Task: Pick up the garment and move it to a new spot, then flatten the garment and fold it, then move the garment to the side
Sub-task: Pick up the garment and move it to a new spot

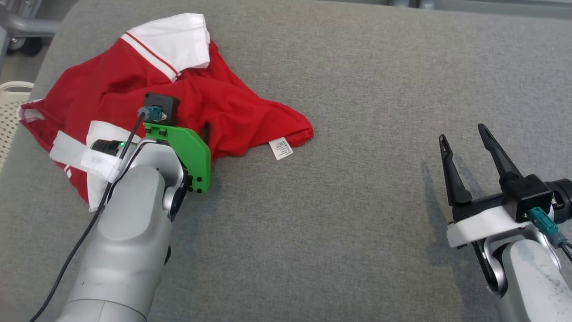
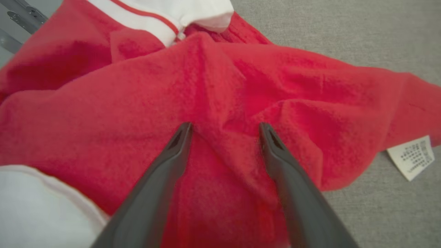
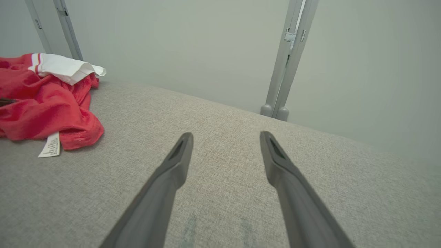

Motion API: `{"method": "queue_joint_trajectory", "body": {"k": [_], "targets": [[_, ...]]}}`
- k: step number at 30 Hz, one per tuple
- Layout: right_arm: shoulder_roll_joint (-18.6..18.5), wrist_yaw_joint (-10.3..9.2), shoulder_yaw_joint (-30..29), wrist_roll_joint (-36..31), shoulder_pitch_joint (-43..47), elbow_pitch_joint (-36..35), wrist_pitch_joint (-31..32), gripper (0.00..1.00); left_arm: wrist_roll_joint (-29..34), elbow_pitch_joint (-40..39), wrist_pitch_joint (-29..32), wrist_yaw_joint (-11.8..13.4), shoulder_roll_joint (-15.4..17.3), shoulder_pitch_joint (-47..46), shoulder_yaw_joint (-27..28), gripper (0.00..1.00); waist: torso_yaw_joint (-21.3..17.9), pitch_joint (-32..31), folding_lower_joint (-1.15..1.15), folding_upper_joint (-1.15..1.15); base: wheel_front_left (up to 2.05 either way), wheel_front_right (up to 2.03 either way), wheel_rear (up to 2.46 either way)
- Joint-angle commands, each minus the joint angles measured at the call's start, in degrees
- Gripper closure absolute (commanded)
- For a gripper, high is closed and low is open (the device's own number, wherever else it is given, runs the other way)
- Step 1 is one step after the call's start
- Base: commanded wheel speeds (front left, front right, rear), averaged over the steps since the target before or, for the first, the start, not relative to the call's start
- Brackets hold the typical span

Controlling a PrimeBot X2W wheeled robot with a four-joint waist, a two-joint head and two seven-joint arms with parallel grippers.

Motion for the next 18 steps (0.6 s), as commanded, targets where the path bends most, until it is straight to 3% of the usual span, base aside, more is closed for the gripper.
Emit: {"method": "queue_joint_trajectory", "body": {"k": [1,3,4,5,6,11,18], "targets": [[0.28,0.00,0.26,0.19,-0.72,-0.21,-0.19,0.00,0.18,1.06,0.18,0.48,0.59,-1.47,0.04,0.00,-2.24,1.91,0.00,0.39,0.00,0.00,0.00],[0.46,0.00,0.45,0.40,-0.96,-0.34,-0.19,0.00,0.54,2.88,0.38,0.27,0.76,-1.98,-0.45,0.00,-2.63,2.02,0.00,0.39,0.00,0.00,0.00],[0.53,0.00,0.55,0.44,-1.06,-0.32,-0.19,0.00,0.68,3.71,0.32,0.10,0.93,-2.12,-0.73,0.16,-2.77,2.03,0.00,0.39,0.00,0.00,0.00],[0.63,0.00,0.62,0.48,-1.08,-0.25,-0.19,0.00,1.10,4.49,-0.06,0.04,1.28,-2.43,-1.13,0.96,-2.88,1.95,0.00,0.39,0.00,0.00,0.00],[0.75,0.00,0.63,0.57,-0.99,-0.13,-0.20,0.00,1.20,5.23,-0.38,-0.06,1.51,-2.57,-1.46,1.00,-2.97,1.74,0.00,0.39,0.00,0.00,0.00],[0.96,0.00,-0.09,0.76,1.02,0.52,-0.20,0.00,1.78,5.25,-2.39,-1.22,1.11,-3.76,-3.73,1.00,-2.67,-0.41,0.00,0.39,0.00,0.00,0.00],[2.12,0.00,-1.13,1.22,4.07,1.36,-0.19,0.00,0.69,-3.34,-2.31,-2.28,1.45,-5.39,-6.93,1.00,-1.85,-5.19,0.00,0.39,0.00,0.00,0.00]]}}
